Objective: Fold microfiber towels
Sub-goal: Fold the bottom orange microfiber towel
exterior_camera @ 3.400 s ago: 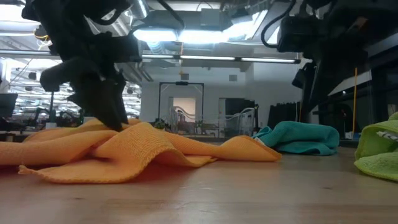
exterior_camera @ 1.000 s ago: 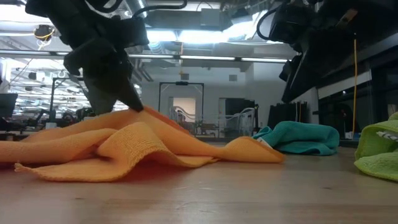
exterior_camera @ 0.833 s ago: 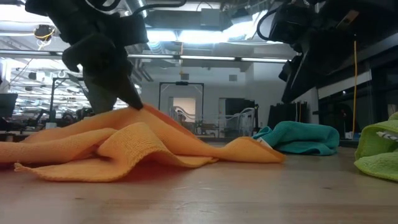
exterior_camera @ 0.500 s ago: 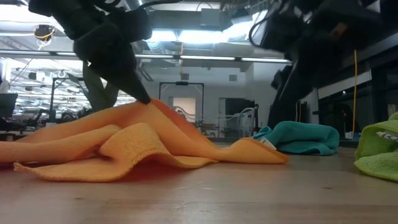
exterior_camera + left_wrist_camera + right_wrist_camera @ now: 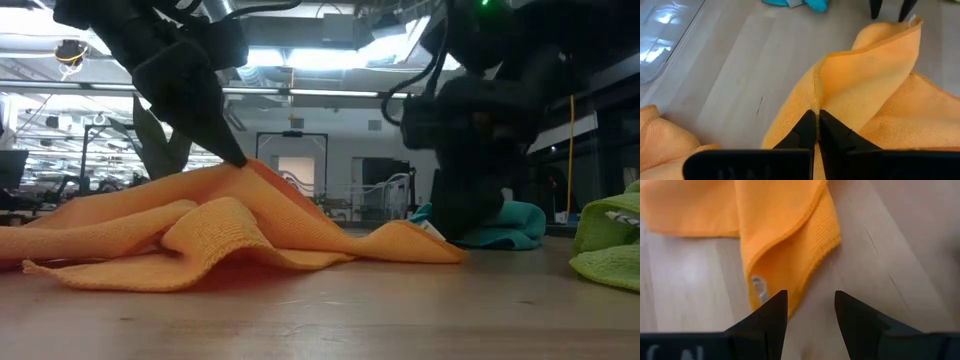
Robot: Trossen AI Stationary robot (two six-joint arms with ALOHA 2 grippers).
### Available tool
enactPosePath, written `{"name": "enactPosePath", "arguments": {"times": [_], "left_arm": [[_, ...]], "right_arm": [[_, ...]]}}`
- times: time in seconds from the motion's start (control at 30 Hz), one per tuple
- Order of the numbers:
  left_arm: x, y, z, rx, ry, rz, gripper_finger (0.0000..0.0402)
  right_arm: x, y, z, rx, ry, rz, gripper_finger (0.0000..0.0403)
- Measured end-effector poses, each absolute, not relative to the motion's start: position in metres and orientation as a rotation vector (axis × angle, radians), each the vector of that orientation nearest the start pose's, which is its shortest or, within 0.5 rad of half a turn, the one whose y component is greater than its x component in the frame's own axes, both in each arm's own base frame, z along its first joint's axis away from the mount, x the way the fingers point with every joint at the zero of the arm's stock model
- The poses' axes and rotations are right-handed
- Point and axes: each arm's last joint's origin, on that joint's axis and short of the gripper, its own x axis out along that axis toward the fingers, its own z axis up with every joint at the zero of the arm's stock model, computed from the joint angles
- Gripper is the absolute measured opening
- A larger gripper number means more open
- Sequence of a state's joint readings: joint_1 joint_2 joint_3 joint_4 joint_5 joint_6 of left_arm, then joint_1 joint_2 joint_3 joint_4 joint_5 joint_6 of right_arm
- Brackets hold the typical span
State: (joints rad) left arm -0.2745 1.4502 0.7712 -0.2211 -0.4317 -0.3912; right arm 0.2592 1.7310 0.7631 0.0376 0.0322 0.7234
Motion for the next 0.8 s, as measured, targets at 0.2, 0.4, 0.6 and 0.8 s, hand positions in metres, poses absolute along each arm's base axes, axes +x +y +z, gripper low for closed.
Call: {"name": "enactPosePath", "arguments": {"times": [0.2,0.4,0.6,0.8], "left_arm": [[0.268,-0.063,0.185,-0.055,0.798,0.308,0.0005],[0.268,-0.063,0.185,-0.055,0.799,0.308,0.0005],[0.268,-0.063,0.184,-0.055,0.798,0.308,0.0005],[0.268,-0.063,0.184,-0.055,0.797,0.308,0.0016]], "right_arm": [[0.302,0.079,0.116,0.566,0.923,-0.141,0.0167],[0.303,0.08,0.117,0.582,0.912,-0.122,0.0167],[0.304,0.08,0.111,0.587,0.928,-0.135,0.0167],[0.299,0.074,0.127,0.506,0.883,-0.165,0.0167]]}}
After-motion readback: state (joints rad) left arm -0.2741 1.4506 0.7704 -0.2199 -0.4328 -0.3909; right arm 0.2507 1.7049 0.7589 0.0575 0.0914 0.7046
